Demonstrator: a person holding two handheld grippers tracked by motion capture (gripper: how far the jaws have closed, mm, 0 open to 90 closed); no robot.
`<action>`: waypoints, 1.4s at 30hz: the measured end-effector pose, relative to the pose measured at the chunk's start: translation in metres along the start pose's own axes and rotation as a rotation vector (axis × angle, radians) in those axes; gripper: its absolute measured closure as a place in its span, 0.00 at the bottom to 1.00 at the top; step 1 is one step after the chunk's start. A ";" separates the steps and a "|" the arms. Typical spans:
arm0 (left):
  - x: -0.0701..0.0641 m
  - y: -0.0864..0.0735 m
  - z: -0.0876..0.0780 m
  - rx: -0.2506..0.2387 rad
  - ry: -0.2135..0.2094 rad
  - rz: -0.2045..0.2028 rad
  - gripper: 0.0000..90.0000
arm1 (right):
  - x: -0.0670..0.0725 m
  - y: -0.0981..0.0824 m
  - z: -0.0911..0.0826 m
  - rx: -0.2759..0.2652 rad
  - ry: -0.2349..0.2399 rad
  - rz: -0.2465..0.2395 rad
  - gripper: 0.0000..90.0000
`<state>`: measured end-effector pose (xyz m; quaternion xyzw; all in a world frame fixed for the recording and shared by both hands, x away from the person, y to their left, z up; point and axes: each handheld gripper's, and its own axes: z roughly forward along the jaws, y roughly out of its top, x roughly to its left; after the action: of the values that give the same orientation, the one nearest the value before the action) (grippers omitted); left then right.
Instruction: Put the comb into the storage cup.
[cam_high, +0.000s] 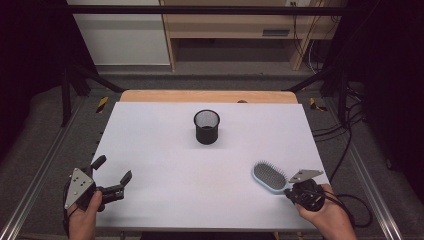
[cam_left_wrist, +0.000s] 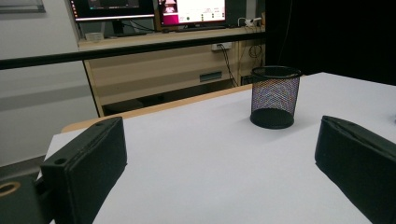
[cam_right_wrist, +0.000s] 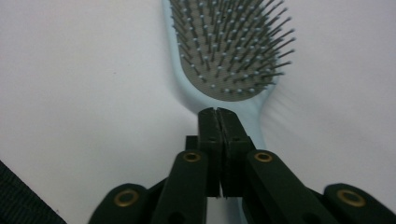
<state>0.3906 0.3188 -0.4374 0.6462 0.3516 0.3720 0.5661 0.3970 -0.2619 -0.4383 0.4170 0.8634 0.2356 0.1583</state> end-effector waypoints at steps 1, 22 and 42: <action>0.000 0.000 0.000 0.000 0.000 0.000 0.02 | -0.002 -0.001 -0.002 -0.008 0.006 0.004 0.94; 0.000 -0.001 0.000 0.008 -0.003 -0.006 0.02 | -0.021 -0.004 0.009 -0.001 0.072 0.055 0.16; 0.000 -0.001 0.000 0.012 -0.004 -0.004 0.02 | -0.034 -0.005 0.023 0.065 0.131 0.054 0.53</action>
<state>0.3909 0.3188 -0.4387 0.6496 0.3539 0.3675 0.5637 0.4254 -0.2853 -0.4575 0.4287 0.8676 0.2386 0.0813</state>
